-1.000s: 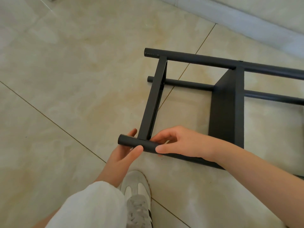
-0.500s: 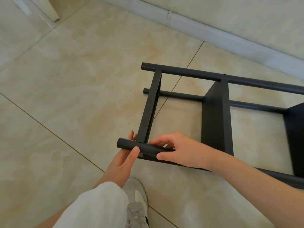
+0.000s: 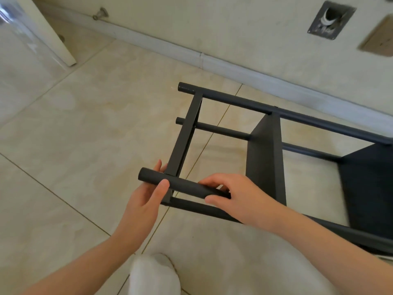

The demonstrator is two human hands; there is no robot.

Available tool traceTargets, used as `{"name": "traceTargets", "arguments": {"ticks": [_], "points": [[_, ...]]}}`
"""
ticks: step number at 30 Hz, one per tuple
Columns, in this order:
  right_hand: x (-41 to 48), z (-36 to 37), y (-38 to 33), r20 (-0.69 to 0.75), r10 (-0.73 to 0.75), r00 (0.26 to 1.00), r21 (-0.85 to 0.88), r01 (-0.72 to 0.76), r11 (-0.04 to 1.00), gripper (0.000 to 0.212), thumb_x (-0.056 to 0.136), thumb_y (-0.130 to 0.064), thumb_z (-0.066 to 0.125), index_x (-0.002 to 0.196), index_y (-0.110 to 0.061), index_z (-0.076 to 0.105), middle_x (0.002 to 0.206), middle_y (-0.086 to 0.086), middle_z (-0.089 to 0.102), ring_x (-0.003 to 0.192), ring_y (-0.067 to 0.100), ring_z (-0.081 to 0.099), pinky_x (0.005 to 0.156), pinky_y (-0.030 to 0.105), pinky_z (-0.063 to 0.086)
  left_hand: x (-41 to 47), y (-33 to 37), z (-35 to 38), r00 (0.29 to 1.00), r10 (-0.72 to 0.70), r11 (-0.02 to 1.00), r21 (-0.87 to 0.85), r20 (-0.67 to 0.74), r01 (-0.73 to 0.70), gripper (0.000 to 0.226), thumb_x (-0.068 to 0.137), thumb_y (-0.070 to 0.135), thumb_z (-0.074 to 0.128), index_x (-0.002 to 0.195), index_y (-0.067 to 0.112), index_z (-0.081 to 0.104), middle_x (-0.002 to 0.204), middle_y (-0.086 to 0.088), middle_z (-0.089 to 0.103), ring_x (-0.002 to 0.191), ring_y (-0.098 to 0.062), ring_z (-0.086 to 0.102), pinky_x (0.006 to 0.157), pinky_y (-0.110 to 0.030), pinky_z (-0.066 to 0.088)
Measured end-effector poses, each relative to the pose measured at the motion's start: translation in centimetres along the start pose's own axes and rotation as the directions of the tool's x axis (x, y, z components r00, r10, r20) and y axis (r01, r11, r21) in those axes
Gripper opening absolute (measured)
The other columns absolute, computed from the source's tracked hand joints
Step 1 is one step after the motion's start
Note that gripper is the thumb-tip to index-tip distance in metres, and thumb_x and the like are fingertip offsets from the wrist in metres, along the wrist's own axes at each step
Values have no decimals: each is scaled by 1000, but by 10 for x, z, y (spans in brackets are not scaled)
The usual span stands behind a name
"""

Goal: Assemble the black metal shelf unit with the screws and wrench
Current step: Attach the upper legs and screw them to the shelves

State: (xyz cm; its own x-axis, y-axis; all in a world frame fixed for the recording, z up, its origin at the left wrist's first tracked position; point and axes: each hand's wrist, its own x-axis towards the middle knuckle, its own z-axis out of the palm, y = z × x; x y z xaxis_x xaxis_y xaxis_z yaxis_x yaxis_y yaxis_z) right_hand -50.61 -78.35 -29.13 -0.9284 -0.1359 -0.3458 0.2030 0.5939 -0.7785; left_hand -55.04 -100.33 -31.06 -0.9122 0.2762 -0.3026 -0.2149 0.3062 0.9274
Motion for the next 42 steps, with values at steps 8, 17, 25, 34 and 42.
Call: {"name": "traceTargets", "arguments": {"ticks": [8, 17, 25, 34, 42], "points": [[-2, -45, -37, -187, -212, 959, -226, 168, 959, 33, 102, -33, 47, 135, -34, 47, 109, -22, 48, 91, -5, 51, 76, 3, 39, 35, 88, 2, 980, 191, 981, -21, -57, -193, 71, 72, 69, 54, 133, 34, 60, 125, 60, 39, 109, 33, 44, 80, -7, 36], [-2, -114, -87, -413, -268, 871, -138, 231, 963, 35, 99, -34, 51, 134, -32, 48, 100, -30, 47, 91, -8, 55, 74, 0, 39, 56, 213, 24, 905, 394, 919, 76, -161, -386, 27, 88, 49, 69, 87, 72, 55, 93, 50, 60, 94, 29, 54, 75, -3, 38], [-46, -150, -122, -540, -234, 808, -1, 278, 961, 35, 100, -26, 54, 134, -28, 47, 115, -17, 59, 98, 4, 65, 90, 15, 50, 37, 289, 50, 789, 597, 802, 140, -142, -581, 27, 93, 39, 69, 95, 56, 49, 93, 29, 63, 87, 22, 59, 70, 5, 39], [-125, -165, -135, -587, -139, 797, 43, 203, 978, 34, 95, -23, 62, 127, -30, 53, 121, -11, 63, 105, 8, 65, 92, 20, 51, -25, 316, 83, 690, 718, 685, 271, -92, -676, 41, 93, 39, 68, 131, 24, 60, 96, 16, 62, 102, -1, 58, 113, -52, 38], [-178, -157, -129, -631, -65, 773, 109, 171, 979, 35, 90, -21, 70, 124, -24, 60, 115, -8, 68, 103, 7, 66, 93, 22, 53, -69, 319, 105, 567, 823, 518, 431, -18, -739, 43, 89, 49, 64, 121, 20, 63, 97, 8, 65, 103, 12, 51, 125, -35, 9]]}}
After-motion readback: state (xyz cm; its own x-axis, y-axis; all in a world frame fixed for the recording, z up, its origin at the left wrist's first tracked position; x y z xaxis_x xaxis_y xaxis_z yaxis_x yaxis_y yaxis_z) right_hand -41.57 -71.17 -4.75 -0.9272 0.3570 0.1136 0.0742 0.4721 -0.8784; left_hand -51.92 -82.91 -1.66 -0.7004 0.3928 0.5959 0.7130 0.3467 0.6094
